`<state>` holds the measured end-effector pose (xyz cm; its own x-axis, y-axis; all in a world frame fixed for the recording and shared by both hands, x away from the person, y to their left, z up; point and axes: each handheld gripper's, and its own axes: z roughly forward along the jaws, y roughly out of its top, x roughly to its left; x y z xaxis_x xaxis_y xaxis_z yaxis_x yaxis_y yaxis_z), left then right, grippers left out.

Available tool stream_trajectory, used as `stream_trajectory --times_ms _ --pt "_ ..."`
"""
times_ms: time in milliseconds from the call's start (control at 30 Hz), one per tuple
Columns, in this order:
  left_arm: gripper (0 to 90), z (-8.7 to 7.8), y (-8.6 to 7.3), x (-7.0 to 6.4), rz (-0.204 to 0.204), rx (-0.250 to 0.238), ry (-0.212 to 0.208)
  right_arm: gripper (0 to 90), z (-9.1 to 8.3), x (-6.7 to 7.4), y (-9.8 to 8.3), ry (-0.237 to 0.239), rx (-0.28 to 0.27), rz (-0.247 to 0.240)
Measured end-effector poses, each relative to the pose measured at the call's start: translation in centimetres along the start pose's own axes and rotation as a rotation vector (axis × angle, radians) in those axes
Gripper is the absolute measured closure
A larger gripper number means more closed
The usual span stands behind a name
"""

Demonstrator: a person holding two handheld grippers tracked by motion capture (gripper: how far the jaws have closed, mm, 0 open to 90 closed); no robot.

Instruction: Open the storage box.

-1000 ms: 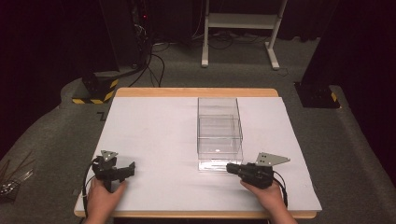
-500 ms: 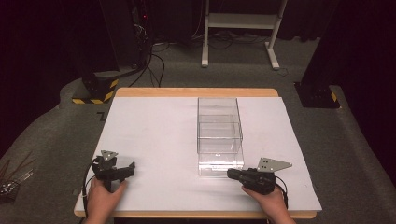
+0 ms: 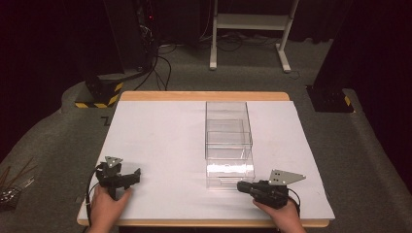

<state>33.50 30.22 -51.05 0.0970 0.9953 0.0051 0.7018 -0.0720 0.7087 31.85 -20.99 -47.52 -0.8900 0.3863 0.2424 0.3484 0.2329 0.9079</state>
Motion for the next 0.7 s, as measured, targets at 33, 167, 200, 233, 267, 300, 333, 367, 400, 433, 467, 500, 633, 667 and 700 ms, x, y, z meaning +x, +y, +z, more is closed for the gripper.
stream_trajectory --times_ms 33,167,200,233,267,300,333,367,400,433,467,500,633,667,700 --pt "0.4 0.0 0.0 0.0 0.0 0.0 0.0 84.8 0.0 0.0 0.0 0.0 0.0 0.0" --pt "0.4 0.0 0.0 0.0 -0.001 0.0 0.0 84.8 0.0 0.3 -0.2 0.008 0.01 -0.001" --pt "0.4 0.0 0.0 0.0 -0.002 -0.002 0.0 84.9 -0.1 0.5 -0.3 0.013 0.014 0.0" --pt "0.4 0.0 0.0 0.0 -0.002 -0.002 0.0 84.9 -0.1 0.6 -0.3 0.016 0.015 -0.001" --pt "0.4 0.0 0.0 0.0 -0.002 -0.001 0.0 85.0 0.0 0.6 -0.4 0.018 0.017 -0.003" --pt "0.4 0.0 0.0 0.0 -0.002 -0.001 0.0 85.0 0.0 0.6 -0.4 0.018 0.017 -0.003" --pt "0.4 0.0 0.0 0.0 0.0 0.0 0.0 85.0 0.0 0.8 -0.4 0.021 0.021 -0.006" --pt "0.4 0.0 0.0 0.0 0.001 -0.001 0.001 85.0 0.0 0.9 -0.4 0.02 0.021 -0.005" --pt "0.4 0.0 0.0 0.0 0.0 0.001 0.0 85.0 -0.1 1.0 -0.5 0.022 0.023 -0.005" --pt "0.4 0.0 0.0 0.0 0.0 0.001 0.0 85.0 -0.1 1.0 -0.5 0.022 0.023 -0.005" --pt "0.4 0.0 0.0 0.0 0.001 -0.001 0.001 85.0 -0.2 1.1 -0.5 0.02 0.023 -0.006" --pt "0.4 0.0 0.0 0.0 0.0 -0.002 0.001 84.9 -0.3 1.1 -0.6 0.02 0.022 -0.006" --pt "0.4 0.0 0.0 0.0 0.0 -0.002 0.001 84.8 -0.5 1.1 -0.7 0.02 0.021 -0.004" --pt "0.4 0.0 0.0 0.0 0.001 -0.001 0.001 84.8 -0.6 1.1 -0.7 0.021 0.021 -0.005" --pt "0.4 0.0 0.0 0.0 0.002 0.001 0.0 84.7 -0.7 1.1 -0.8 0.022 0.017 0.0"
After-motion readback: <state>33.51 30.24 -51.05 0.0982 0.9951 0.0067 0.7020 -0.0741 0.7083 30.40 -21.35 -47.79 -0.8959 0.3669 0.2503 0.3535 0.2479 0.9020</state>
